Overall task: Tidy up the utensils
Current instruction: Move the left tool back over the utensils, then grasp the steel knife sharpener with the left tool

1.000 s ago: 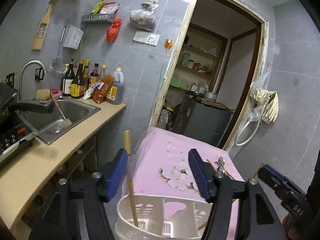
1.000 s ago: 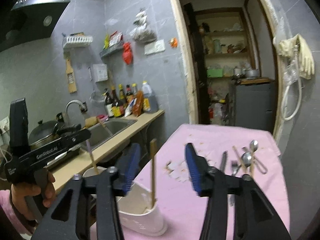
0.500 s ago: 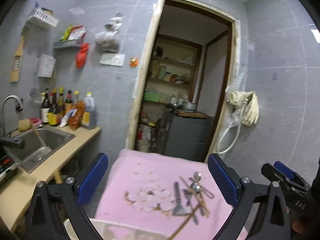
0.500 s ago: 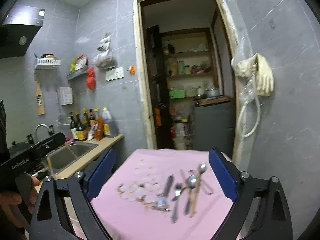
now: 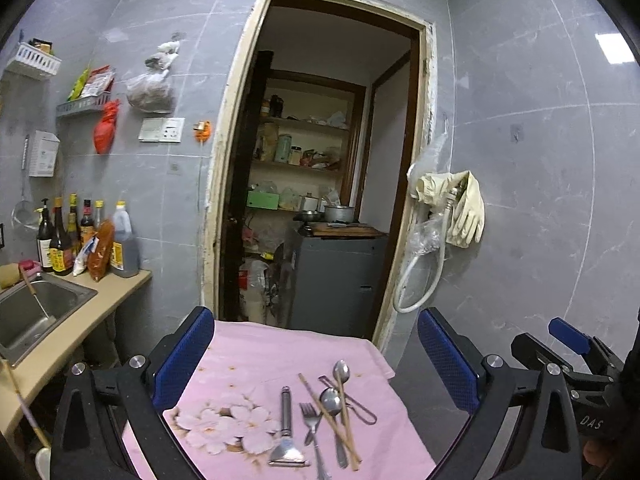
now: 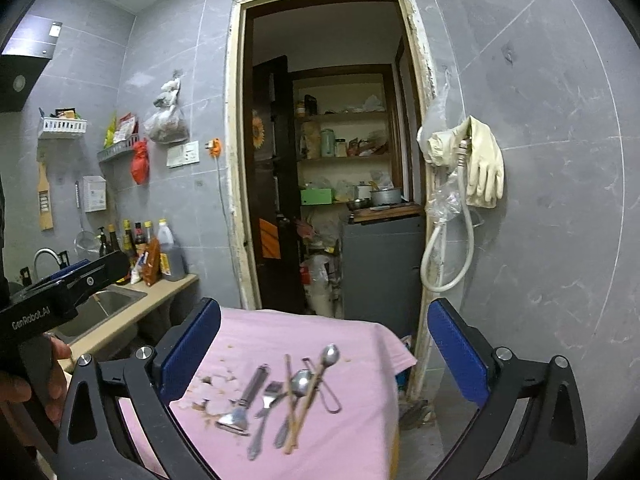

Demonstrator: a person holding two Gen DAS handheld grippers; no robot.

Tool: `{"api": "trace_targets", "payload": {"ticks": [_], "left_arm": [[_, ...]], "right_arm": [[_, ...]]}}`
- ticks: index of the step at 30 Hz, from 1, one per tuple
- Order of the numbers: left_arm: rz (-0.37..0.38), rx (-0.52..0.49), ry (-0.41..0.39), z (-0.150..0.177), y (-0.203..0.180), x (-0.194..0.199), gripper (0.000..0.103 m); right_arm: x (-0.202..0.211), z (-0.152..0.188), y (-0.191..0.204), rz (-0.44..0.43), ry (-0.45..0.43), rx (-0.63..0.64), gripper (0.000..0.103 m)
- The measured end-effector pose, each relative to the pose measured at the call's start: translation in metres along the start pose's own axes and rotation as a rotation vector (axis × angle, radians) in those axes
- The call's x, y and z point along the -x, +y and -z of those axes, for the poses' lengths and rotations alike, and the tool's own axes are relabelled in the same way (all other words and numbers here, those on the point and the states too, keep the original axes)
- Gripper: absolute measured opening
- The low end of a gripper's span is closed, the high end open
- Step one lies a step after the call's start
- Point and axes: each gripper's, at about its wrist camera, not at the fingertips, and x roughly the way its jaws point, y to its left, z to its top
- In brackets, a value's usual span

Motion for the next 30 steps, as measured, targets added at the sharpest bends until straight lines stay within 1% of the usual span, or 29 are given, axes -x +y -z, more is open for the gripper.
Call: {"api": "trace_targets", "payload": {"ticks": [4,7,11,16,19,22,27,28,30], "left_arm": [[-0.023,-0.012,0.02,0.004,-0.015,-0.02,0.103],[-0.054,-0.024,0.04,0.01,-0.024,-0.038,0.103],[-0.104,-0.029,0.086,0.021,-0.028,-0.066,0.103],[-0.161,-0.026,0.161,0.035,-0.024,-0.104,0.102],[-0.192,-0.013,0.195,0.045,-0.017,-0.126,0.102],[-0.226,0.004,0.231,0.06,-0.009,-0.148,0.102],[-0.263,0.015,0.298,0.086,0.005,-0.185,0.102],[-0.269,0.017,0.316,0.092,0.007,-0.192,0.101],[-0.273,0.024,0.346,0.103,0.012,-0.204,0.095]], "right_arm": [[-0.02,0.006,-0.02,-0.002,0.023,-0.001,0.102],[-0.037,0.014,-0.03,-0.01,0.044,0.002,0.102],[-0.063,0.025,-0.04,-0.03,0.076,0.001,0.102],[-0.098,0.047,-0.046,-0.072,0.114,0.006,0.102],[-0.128,0.063,-0.051,-0.107,0.145,0.002,0.102],[-0.153,0.078,-0.054,-0.134,0.17,-0.004,0.102],[-0.201,0.106,-0.055,-0.193,0.238,-0.026,0.101],[-0.209,0.112,-0.054,-0.204,0.25,-0.031,0.1],[-0.226,0.123,-0.05,-0.232,0.276,-0.032,0.095]]}}
